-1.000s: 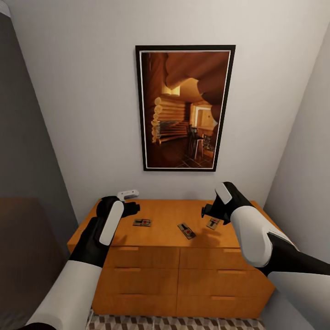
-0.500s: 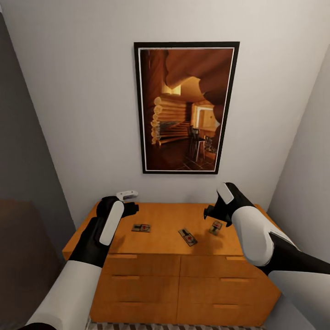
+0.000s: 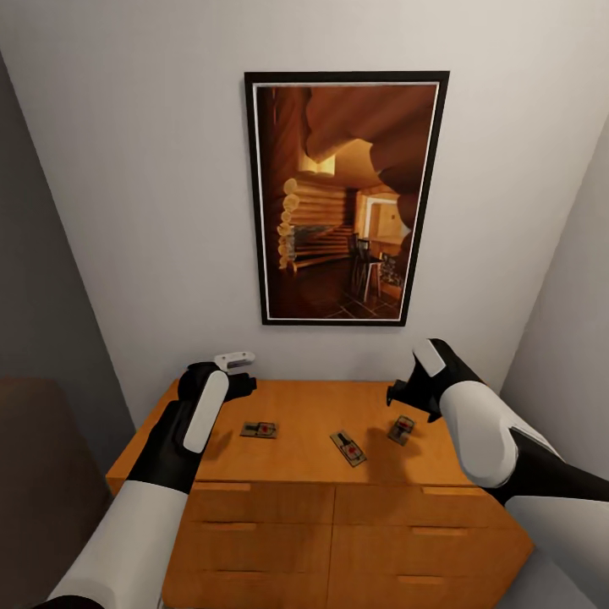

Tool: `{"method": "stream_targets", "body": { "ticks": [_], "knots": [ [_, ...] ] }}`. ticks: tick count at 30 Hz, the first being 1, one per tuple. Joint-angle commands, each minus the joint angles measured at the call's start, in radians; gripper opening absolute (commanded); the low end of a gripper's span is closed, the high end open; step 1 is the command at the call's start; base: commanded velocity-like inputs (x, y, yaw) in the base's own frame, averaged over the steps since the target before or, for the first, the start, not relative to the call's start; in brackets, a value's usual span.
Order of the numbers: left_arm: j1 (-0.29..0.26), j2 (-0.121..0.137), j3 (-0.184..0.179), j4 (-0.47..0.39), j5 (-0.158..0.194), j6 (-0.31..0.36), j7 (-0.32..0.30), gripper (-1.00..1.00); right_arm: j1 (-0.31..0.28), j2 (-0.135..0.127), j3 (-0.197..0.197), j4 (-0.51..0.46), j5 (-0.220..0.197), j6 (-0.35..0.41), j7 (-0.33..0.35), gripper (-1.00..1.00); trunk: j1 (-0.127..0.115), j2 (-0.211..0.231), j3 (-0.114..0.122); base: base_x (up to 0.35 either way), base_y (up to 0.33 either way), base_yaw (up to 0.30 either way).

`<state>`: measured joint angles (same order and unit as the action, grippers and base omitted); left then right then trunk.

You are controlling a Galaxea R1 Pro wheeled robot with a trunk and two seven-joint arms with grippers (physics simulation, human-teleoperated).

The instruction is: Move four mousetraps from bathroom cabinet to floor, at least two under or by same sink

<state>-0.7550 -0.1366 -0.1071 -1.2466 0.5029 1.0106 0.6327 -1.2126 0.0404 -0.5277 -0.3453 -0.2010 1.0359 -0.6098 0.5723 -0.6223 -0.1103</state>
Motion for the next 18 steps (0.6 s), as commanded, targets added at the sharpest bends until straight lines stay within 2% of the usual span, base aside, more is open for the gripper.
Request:
{"method": "stream_targets", "body": {
  "ticks": [1,13,18],
  "knots": [
    [-0.001,0.000,-0.001,-0.001,0.010,0.002,0.010,1.00,-0.001,0.000,-0.002,-0.001,-0.010,0.001,-0.011,1.00,0.000,-0.002,-0.002,0.007,0.000,0.000],
    [0.000,-0.006,-0.002,-0.001,0.016,0.003,0.011,1.00,-0.001,-0.030,-0.001,0.002,-0.011,0.000,-0.023,1.00,0.000,-0.002,-0.002,0.001,0.000,0.000],
    [0.000,-0.013,-0.001,-0.001,0.049,0.003,0.011,1.00,-0.001,-0.037,-0.004,0.040,-0.013,0.000,-0.019,1.00,0.000,-0.002,-0.002,0.000,0.000,0.000]
  ]
}}
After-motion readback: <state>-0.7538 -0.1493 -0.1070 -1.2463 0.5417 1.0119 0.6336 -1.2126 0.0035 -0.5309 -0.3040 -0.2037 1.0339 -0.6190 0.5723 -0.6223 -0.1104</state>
